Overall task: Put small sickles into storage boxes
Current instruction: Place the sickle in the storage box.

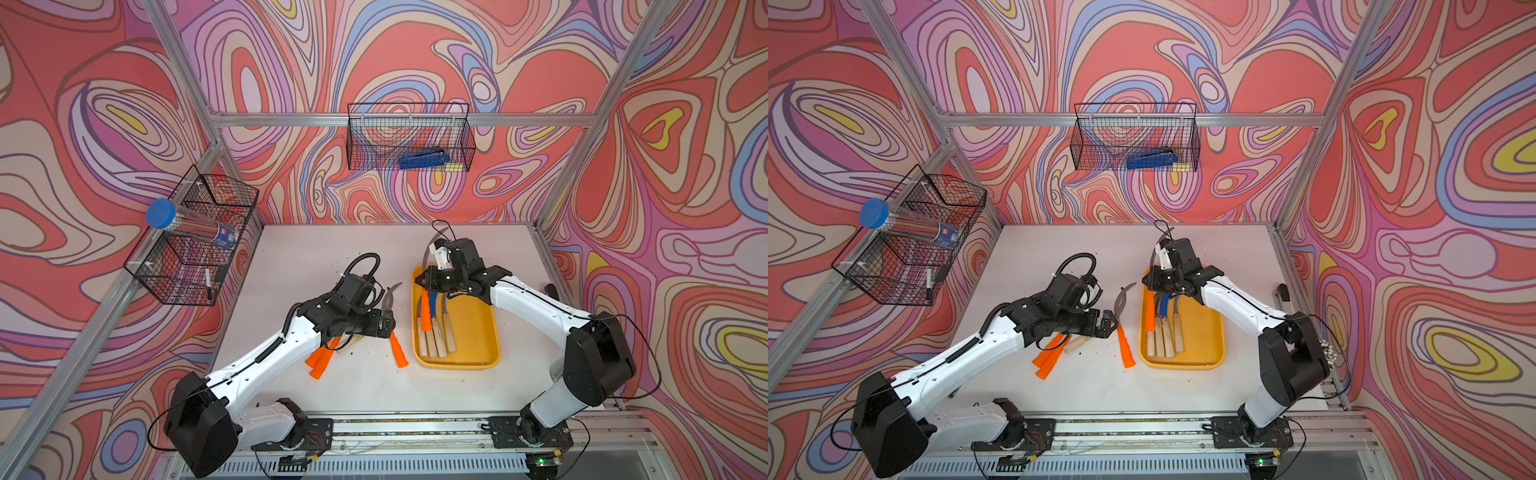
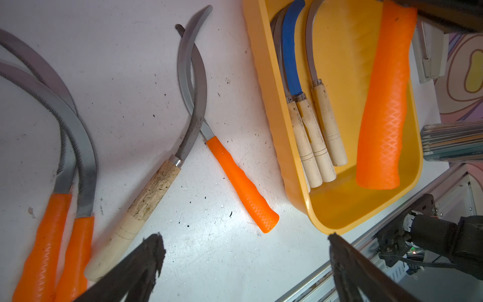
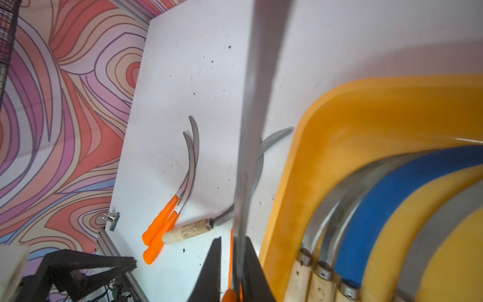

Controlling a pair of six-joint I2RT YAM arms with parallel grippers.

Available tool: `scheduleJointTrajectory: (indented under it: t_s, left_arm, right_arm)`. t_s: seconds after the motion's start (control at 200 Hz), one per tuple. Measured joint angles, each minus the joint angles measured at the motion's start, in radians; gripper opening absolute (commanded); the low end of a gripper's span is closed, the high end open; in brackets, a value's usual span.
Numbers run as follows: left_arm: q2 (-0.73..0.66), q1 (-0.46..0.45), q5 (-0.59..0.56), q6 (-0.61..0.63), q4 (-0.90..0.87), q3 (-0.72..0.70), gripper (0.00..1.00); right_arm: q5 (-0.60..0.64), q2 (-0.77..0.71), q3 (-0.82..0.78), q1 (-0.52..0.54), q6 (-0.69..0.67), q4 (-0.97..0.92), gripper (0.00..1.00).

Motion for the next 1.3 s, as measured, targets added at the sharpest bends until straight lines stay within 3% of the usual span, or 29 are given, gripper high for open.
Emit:
scheduleJointTrajectory:
  t_s: [0.366, 1.032, 1.197, 1.302]
  left_arm:
    - [-0.011, 0.000, 0.000, 0.002, 0.024, 0.000, 1.00]
    - [-0.082, 0.000, -0.040, -0.012, 0.168, -0.075, 1.00]
    - [-0.062, 0.000, 0.010, -0.006, 0.178, -0.076, 1.00]
    - [-0.036, 0.000, 0.043, -0.005, 0.178, -0.077, 1.00]
  right_arm:
    - [0.058, -0.029, -0.111, -0.071, -0.110, -0.096, 0.00]
    - [0.134, 0.056, -0.173, -0.072, -0.154, -0.056, 0.00]
    - [0.143, 0.085, -0.171, -0.072, -0.158, -0.056, 0.14]
    - [0.146, 0.094, -0.167, -0.072, -0.158, -0.057, 0.29]
